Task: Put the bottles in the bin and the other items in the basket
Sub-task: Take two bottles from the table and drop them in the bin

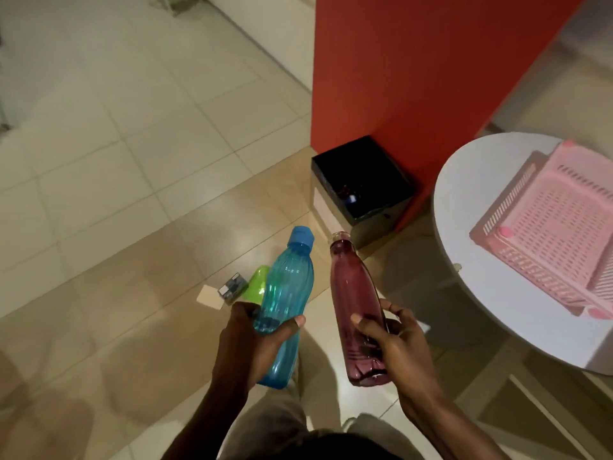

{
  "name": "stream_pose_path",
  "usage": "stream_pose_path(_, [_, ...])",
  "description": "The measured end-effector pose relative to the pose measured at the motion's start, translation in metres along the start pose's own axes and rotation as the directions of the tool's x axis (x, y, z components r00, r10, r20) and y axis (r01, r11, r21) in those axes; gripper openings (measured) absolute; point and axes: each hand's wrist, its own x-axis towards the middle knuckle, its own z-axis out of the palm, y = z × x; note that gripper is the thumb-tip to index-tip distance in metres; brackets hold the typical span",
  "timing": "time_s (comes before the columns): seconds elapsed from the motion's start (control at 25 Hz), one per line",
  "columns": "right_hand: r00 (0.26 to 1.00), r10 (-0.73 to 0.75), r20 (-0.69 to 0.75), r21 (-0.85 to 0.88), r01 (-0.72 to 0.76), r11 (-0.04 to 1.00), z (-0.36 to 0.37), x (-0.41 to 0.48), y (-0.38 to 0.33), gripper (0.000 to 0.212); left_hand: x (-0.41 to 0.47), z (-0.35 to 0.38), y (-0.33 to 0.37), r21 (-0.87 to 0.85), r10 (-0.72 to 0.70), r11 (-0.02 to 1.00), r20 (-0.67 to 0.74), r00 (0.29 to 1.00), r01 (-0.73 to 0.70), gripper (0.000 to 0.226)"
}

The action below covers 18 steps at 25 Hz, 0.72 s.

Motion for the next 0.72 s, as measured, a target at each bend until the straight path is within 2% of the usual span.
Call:
stream_pose_path(0.12, [0.999,0.026,-0.029,0.055,-0.025,0.998,0.021,0.02,-0.022,0.059,0.044,-0.006,0.032,0.046,0.04,0.998,0.111,0.993,-0.045,0.082])
stream_pose_path(0.32, [0.993,0.052,-0.108,0.134,-0.037,0.99,0.024,0.064,-0.051,0.054,0.116,0.007,0.083,0.1,-0.025,0.995,0.338,0.941,-0.009,0.075])
stream_pose_path(0.56, [0.986,0.097,-0.132,0.198,-0.069,0.978,-0.01,0.134,-0.081,0.062,0.171,0.074,0.147,0.191,-0.074,0.982,0.385,0.92,0.0,0.078])
stream_pose_path(0.72, [0.989,0.09,-0.116,0.162,-0.071,0.984,-0.03,0.18,-0.101,0.07,0.194,0.104,0.189,0.215,-0.044,0.975,0.405,0.913,-0.049,0.082])
